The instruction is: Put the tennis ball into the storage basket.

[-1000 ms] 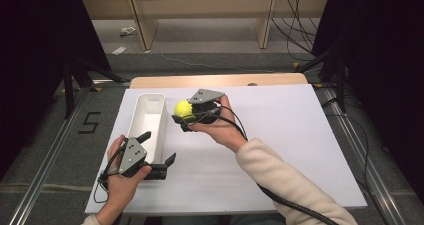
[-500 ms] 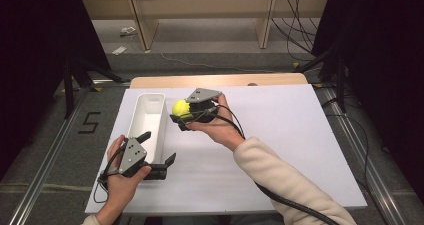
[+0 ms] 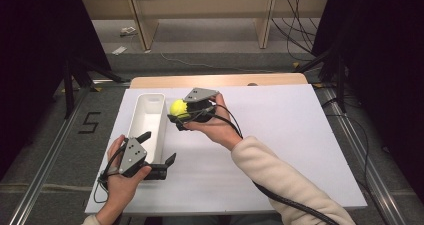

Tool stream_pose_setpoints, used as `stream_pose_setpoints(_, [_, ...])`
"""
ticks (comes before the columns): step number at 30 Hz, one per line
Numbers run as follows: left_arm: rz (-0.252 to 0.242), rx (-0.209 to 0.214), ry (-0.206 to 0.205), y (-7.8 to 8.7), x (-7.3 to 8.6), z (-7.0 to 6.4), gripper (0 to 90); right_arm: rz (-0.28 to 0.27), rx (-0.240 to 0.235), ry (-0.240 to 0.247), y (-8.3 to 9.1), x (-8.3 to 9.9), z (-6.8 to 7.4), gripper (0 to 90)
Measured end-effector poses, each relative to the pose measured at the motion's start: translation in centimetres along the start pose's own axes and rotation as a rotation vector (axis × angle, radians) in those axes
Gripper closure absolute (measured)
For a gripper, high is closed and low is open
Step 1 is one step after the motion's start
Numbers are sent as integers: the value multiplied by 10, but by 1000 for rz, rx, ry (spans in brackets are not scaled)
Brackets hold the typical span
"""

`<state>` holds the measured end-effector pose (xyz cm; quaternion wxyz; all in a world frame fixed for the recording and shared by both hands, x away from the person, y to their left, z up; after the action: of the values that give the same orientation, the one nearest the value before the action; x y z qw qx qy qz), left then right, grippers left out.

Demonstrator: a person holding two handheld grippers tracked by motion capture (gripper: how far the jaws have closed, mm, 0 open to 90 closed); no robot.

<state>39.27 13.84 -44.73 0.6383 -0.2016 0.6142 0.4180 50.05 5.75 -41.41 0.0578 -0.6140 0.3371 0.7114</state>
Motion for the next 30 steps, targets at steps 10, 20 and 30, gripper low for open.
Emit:
stream_pose_setpoints(10, [0,0,2,0,0,0,0,1,-5,1,-3,-3,2,272])
stream_pose_setpoints(20, [2,1,0,0,0,0,0,1,-8,0,-7,-3,3,271])
stream_pose_setpoints(30, [0,0,-1,0,0,0,0,2,-12,0,-9,-6,4,271])
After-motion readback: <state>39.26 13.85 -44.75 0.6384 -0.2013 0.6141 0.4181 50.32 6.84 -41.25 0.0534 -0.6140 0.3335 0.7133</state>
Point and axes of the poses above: each handheld gripper's, and its own axes: y roughly backward along the jaws, x roughly out of its underside, z roughly to its left, the point moved 9 cm from there along -y, roughly forward along the jaws, and after that the axes turned 3 degrees about -y, right-handed, at the moved point
